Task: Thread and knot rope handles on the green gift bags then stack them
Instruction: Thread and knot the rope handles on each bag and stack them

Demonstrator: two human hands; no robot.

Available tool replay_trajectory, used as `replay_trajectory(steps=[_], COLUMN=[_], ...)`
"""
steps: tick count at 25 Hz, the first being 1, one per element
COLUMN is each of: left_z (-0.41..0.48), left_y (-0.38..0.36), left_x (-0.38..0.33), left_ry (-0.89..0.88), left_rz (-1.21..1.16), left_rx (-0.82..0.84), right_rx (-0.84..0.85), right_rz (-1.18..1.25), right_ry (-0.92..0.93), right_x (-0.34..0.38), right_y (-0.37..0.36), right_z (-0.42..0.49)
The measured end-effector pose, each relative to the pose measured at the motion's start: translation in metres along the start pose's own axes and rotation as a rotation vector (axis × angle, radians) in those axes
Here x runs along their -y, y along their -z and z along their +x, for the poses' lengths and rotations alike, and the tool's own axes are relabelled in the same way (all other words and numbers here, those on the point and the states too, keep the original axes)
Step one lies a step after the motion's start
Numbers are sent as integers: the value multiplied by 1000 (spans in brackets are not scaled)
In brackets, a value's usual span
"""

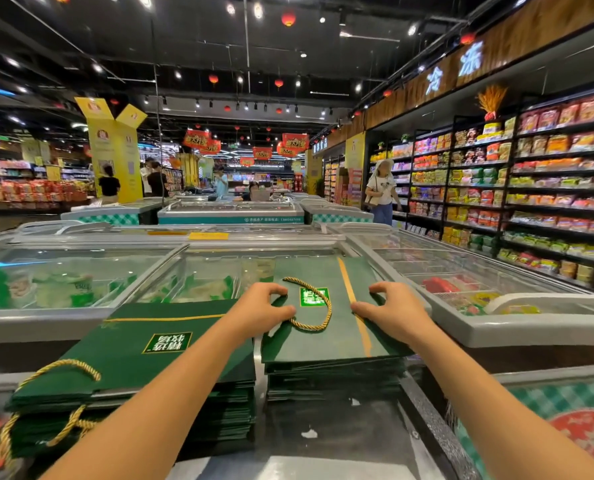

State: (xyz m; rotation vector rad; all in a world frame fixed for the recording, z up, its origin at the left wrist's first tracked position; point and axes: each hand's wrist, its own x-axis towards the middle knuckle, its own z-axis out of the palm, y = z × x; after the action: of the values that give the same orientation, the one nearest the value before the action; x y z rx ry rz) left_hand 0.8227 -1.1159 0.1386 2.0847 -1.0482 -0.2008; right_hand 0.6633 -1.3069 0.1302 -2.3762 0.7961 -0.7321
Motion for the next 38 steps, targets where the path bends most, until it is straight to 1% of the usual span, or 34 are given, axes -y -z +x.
replay_trajectory(steps=[2, 5, 7, 9, 11, 12, 14, 16, 17, 19, 24, 29, 33, 35, 38], left_z=[8, 20, 26, 35, 47, 54, 64, 69, 69, 69, 68, 69, 67, 64, 47], left_y=[-6, -11, -14, -17, -21, -25, -34, -47, -54, -64, -75, -76, -73, -63, -30], left_x=[2, 4, 9, 16, 17, 15, 10, 11, 15, 25, 38, 38, 36, 32, 26], left_ry=[-1, -1, 34, 50, -8, -38, -52, -32, -23, -17, -29, 0, -12, -41, -115], left_rz=[27, 132, 241, 381, 423, 420, 450, 512, 536, 562, 566, 546, 548, 489, 365], left_rx=[-31, -74, -42, -10, -2, 17, 86, 177, 204, 204, 187, 225, 200, 163, 45], right_rx=[17, 53, 65, 24, -14, 5, 132, 295, 347, 375, 332, 388, 399, 352, 158], right_rz=[-73, -126, -161, -210, -260, -293, -406, -479, -479, -463, -507, -499, -507, -540, -564], right_ry=[5, -1, 7, 29, 83, 117, 148, 98, 66, 46, 61, 41, 36, 79, 213], right_x=[-10, -20, -25, -28, -23, -18, -7, -4, -7, -16, -29, -32, -27, -19, 7], right_y=[-8, -16, -21, -24, -25, -27, -33, -44, -50, -62, -80, -83, -78, -70, -54], right_z=[8, 14, 17, 22, 30, 36, 46, 51, 52, 49, 40, 42, 43, 45, 38])
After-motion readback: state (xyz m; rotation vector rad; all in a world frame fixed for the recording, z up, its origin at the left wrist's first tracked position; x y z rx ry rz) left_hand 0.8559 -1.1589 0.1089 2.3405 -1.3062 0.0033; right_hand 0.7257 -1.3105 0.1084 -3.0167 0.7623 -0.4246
